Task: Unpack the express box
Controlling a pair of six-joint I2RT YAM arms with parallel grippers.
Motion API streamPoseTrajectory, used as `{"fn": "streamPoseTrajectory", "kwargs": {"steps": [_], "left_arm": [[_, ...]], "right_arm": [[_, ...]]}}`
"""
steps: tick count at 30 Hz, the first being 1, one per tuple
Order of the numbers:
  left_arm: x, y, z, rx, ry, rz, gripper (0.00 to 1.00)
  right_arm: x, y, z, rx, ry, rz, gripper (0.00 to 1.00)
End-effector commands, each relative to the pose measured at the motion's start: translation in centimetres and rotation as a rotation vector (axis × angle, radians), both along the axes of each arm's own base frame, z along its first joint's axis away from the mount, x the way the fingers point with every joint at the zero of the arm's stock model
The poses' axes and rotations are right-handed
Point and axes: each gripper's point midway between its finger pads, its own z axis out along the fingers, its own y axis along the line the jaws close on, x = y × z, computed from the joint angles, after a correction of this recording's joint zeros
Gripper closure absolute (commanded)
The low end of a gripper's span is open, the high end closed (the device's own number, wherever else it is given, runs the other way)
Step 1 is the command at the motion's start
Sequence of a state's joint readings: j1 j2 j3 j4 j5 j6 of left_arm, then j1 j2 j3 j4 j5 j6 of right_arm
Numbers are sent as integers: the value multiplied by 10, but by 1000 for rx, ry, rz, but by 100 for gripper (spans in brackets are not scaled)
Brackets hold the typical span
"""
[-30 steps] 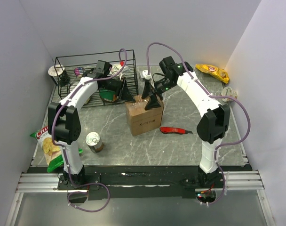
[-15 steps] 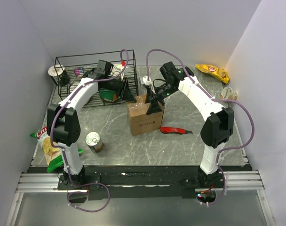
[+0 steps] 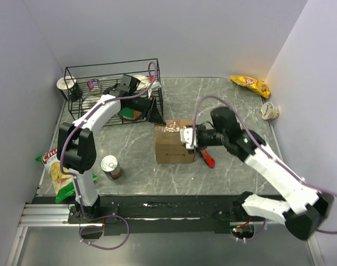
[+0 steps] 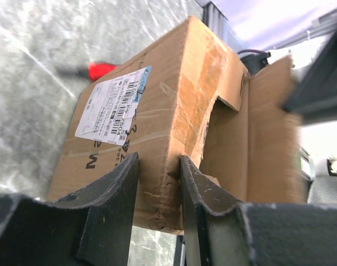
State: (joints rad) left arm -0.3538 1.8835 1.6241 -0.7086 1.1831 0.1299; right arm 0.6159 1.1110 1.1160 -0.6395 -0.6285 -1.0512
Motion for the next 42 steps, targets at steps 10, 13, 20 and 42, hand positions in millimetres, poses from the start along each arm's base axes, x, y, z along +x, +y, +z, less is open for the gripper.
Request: {"fn": "streamPoseTrajectory", "kwargs": {"steps": [10,13,20,42], "left_arm": [[29,33,-43,179,-38,168,68],[27,29,-30,147,-48,157,67],[35,23,50,41,-398,179,34],[41,3,18,330,-1012,152,19]], "right_arm": [[-16,-4,-18,-8,87,-120,76],[-12,-6,-24,-19,93,-151,74],[9,-8,-21,39,27,-256,75],[5,-6,-30,61,51,-251,75]]}}
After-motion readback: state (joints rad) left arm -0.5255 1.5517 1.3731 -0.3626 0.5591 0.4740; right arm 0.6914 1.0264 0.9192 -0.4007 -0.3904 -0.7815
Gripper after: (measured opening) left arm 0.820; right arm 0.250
